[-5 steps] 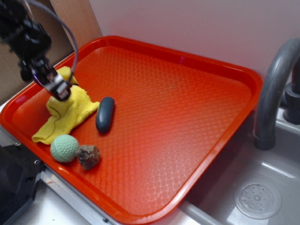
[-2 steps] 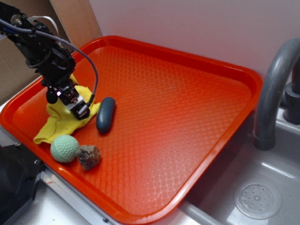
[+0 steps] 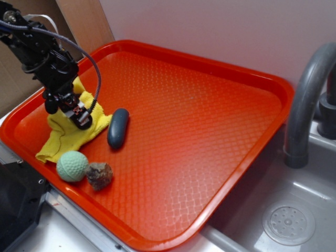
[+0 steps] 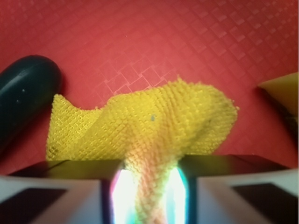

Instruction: Grab the yellow cloth.

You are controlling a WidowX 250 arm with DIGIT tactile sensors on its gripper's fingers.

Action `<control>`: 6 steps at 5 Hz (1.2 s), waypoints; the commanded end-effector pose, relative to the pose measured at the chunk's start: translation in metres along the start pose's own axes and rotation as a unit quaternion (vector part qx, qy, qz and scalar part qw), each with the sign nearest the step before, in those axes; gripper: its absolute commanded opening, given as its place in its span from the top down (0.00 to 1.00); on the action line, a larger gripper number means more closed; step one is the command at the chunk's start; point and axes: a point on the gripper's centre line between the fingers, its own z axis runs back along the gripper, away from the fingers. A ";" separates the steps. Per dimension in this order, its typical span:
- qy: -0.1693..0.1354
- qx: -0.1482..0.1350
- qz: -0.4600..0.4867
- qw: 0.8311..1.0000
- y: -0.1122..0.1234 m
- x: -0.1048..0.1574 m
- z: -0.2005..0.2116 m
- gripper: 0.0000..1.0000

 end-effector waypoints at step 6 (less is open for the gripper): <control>-0.026 0.097 0.186 0.977 0.020 0.046 0.222 1.00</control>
